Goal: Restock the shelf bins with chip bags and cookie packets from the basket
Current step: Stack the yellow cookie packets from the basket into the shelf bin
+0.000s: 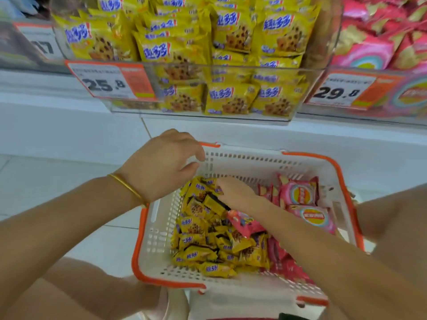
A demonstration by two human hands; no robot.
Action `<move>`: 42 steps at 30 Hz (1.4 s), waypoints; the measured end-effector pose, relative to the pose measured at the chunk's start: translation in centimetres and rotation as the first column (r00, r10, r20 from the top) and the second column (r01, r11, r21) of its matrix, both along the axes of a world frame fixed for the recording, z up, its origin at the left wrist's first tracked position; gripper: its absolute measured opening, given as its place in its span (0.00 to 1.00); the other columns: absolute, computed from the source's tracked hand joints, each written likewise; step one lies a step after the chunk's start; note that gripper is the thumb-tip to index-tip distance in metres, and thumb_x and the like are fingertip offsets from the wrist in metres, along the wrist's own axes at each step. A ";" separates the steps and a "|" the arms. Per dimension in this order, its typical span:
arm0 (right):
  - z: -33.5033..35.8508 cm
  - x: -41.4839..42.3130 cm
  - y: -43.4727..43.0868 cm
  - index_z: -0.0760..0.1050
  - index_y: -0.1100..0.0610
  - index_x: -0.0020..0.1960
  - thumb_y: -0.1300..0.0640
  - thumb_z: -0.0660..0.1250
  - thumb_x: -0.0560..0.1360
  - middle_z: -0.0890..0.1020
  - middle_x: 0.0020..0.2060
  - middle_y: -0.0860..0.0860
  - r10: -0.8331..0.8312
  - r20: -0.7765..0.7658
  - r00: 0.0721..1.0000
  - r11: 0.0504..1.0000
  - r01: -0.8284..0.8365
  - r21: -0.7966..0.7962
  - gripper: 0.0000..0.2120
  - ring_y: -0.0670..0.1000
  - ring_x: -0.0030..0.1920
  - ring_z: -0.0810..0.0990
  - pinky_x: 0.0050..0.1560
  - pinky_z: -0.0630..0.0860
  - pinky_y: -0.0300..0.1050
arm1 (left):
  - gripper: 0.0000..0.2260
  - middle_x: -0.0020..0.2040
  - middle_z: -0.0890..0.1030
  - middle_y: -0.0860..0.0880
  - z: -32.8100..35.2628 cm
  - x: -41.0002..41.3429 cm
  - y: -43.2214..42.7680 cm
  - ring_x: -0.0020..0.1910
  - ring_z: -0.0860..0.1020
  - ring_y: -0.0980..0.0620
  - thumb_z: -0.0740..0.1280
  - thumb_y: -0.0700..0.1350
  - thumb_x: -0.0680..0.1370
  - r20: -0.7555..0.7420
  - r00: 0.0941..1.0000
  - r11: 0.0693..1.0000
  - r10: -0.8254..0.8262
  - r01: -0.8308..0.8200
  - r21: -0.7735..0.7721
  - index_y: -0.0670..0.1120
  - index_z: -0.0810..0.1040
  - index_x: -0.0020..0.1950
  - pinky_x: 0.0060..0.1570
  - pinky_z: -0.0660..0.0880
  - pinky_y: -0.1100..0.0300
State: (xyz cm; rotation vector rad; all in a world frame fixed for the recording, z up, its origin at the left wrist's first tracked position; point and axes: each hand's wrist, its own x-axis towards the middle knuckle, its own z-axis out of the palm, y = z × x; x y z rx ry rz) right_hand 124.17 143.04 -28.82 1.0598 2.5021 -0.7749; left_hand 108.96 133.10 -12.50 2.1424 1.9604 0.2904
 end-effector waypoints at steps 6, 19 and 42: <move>-9.5 -0.7 -2.2 0.40 0.45 0.77 0.57 0.63 0.78 0.60 0.70 0.66 0.032 0.305 0.952 0.999 -0.036 0.006 0.39 0.67 0.68 0.64 0.63 0.67 0.61 | 0.09 0.55 0.77 0.52 -1.3 -0.7 0.3 0.58 0.70 0.52 0.62 0.46 0.78 0.023 0.998 0.996 0.066 -0.065 -0.059 0.50 0.78 0.57 0.59 0.67 0.56; 3.2 1.6 0.2 0.71 0.60 0.61 0.65 0.62 0.77 0.74 0.52 0.57 -0.805 0.142 0.577 0.039 0.290 -0.956 0.13 0.56 0.45 0.78 0.48 0.81 0.53 | 0.19 0.65 0.70 0.53 -1.8 1.4 2.5 0.65 0.66 0.53 0.64 0.52 0.77 -0.084 0.988 0.952 -0.128 0.098 -0.289 0.54 0.68 0.68 0.61 0.65 0.60; 23.3 4.5 0.7 0.76 0.57 0.55 0.62 0.67 0.75 0.82 0.42 0.53 -0.481 -0.702 0.525 0.868 0.169 -0.468 0.09 0.46 0.35 0.81 0.33 0.79 0.40 | 0.02 0.36 0.83 0.48 7.6 2.4 4.0 0.34 0.82 0.53 0.66 0.40 0.76 0.851 0.479 0.960 0.215 -0.266 -0.093 0.42 0.77 0.47 0.38 0.81 0.61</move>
